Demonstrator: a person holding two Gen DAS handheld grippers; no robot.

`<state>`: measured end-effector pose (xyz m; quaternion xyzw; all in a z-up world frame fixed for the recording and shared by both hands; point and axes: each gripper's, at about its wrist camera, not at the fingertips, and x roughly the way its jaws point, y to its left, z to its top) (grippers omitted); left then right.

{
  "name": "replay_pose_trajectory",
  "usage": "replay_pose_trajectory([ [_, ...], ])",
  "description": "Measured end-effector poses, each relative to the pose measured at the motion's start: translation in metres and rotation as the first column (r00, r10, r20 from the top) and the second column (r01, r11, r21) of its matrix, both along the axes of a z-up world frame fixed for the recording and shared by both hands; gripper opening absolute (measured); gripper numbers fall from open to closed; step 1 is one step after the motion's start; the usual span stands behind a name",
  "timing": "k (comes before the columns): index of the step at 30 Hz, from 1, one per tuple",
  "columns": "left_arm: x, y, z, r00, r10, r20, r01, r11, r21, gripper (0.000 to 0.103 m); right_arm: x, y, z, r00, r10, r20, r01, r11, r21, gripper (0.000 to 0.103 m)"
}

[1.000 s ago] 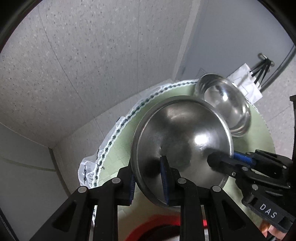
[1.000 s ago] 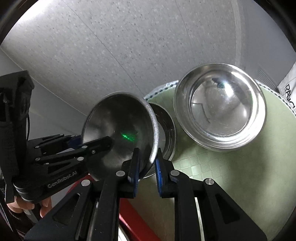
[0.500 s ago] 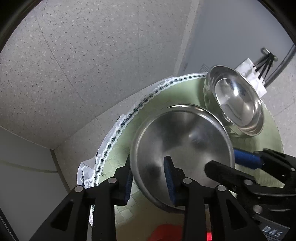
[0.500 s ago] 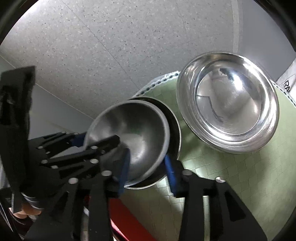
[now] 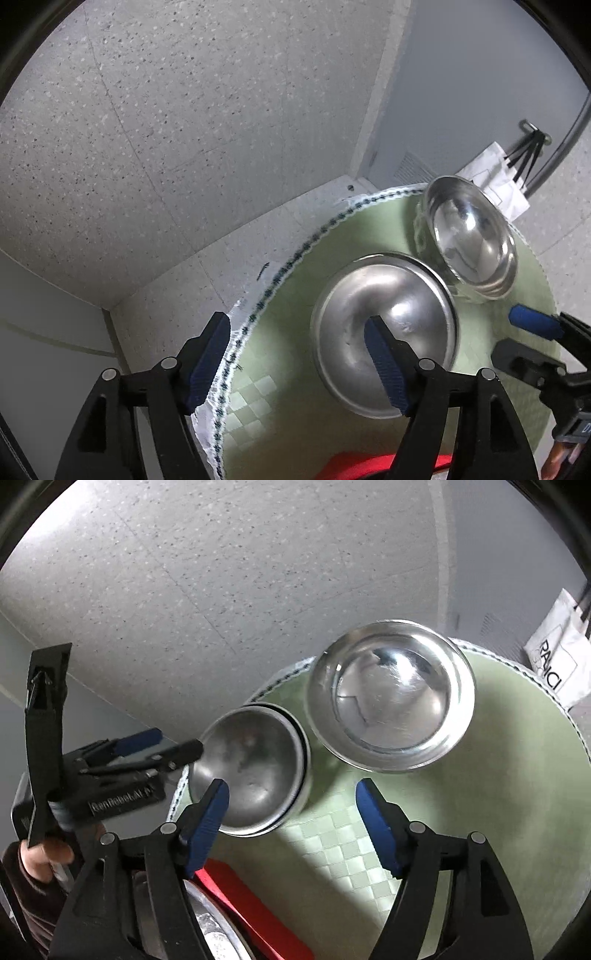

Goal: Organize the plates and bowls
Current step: 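Grasp the rims of the two nested small bowls with both grippers, then lower the nested pair into the third small bowl and open grippers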

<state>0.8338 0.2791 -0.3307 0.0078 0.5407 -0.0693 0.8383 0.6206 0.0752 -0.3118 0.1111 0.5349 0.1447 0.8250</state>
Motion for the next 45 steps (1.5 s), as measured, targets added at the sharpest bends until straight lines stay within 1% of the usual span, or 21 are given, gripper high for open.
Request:
replay_pose_trajectory([
  [3,0.006,0.001,-0.009,0.999,-0.005,-0.033,0.005,1.0,-0.003,0.071,-0.002,0.002,-0.013,0.999,0.0,-0.035,0.0,1.0,0.005,0.073],
  [7,0.017,-0.003,-0.027,0.997,-0.018,-0.079,0.018,1.0,0.006,0.07,0.011,0.012,-0.036,0.996,0.015,-0.088,-0.014,1.0,0.015,0.073],
  [9,0.022,-0.006,-0.036,0.995,-0.025,-0.1,0.025,1.0,-0.002,0.068,0.02,0.018,-0.048,0.995,0.013,-0.098,-0.014,1.0,-0.008,0.073],
  [10,0.024,-0.009,-0.04,0.993,-0.032,-0.111,0.032,0.999,-0.005,0.065,0.023,0.02,-0.053,0.994,0.013,-0.106,-0.014,1.0,-0.009,0.073],
  [11,0.025,-0.01,-0.043,0.992,-0.033,-0.118,0.033,0.999,-0.001,0.051,0.027,0.021,-0.058,0.994,0.013,-0.113,-0.014,1.0,-0.007,0.067],
  [12,0.027,-0.012,-0.046,0.992,-0.035,-0.124,0.035,0.999,0.003,0.046,0.028,0.022,-0.062,0.993,0.017,-0.116,-0.017,1.0,0.002,0.056],
  [13,0.028,-0.014,-0.047,0.99,-0.048,-0.134,0.047,0.999,-0.011,0.038,0.027,0.024,-0.066,0.993,0.03,-0.118,-0.028,0.999,0.019,0.048],
  [14,0.028,-0.015,-0.047,0.989,-0.058,-0.135,0.054,0.998,-0.031,0.026,0.03,0.025,-0.069,0.991,0.041,-0.127,-0.036,0.998,0.046,0.035],
  [15,0.028,-0.016,-0.046,0.988,-0.066,-0.137,0.061,0.997,-0.04,0.022,0.031,0.024,-0.07,0.991,0.044,-0.13,-0.035,0.997,0.064,0.033],
  [16,0.028,-0.018,-0.043,0.99,-0.064,-0.128,0.063,0.998,-0.014,0.021,0.031,0.024,-0.07,0.99,0.05,-0.128,-0.044,0.997,0.056,0.033],
  [18,0.026,-0.02,-0.04,0.991,-0.067,-0.116,0.07,0.997,0.017,0.02,0.031,0.025,-0.067,0.99,0.064,-0.125,-0.059,0.997,0.048,0.03],
  [21,0.023,-0.018,-0.031,0.993,-0.048,-0.107,0.051,0.998,0.024,0.019,0.027,0.023,-0.058,0.99,0.079,-0.118,-0.071,0.995,0.075,0.027],
  [24,0.014,-0.017,-0.013,0.997,-0.019,-0.076,0.02,1.0,0.015,0.02,0.024,0.022,-0.04,0.991,0.11,-0.083,-0.102,0.991,0.091,0.027],
  [28,0.006,-0.023,0.027,1.0,0.0,-0.016,0.0,1.0,0.032,0.02,0.022,0.018,-0.015,0.992,0.127,-0.027,-0.123,0.986,0.109,0.027],
  [31,0.007,-0.034,0.05,1.0,0.001,0.024,-0.001,1.0,0.031,0.02,0.024,0.003,0.004,0.993,0.122,0.004,-0.121,0.983,0.14,0.027],
  [34,0.015,-0.056,0.067,0.999,-0.012,0.047,0.011,1.0,0.027,0.02,0.029,-0.018,0.02,0.995,0.096,0.037,-0.101,0.984,0.146,0.027],
  [37,0.026,-0.084,0.071,0.997,-0.045,0.056,0.043,0.998,0.036,0.02,0.036,-0.044,0.028,0.997,0.048,0.057,-0.057,0.987,0.154,0.027],
  [39,0.031,-0.101,0.067,0.997,-0.064,0.046,0.062,0.998,0.033,0.02,0.041,-0.063,0.029,0.998,0.013,0.056,-0.022,0.987,0.158,0.027],
  [42,0.045,-0.126,0.054,0.995,-0.094,0.021,0.094,0.995,0.029,0.02,0.048,-0.086,0.023,0.999,-0.024,0.039,0.018,0.99,0.139,0.027],
  [45,0.061,-0.139,0.038,0.995,-0.104,-0.009,0.104,0.994,0.039,0.02,0.055,-0.099,0.006,0.999,-0.047,0.003,0.046,0.991,0.127,0.027],
])
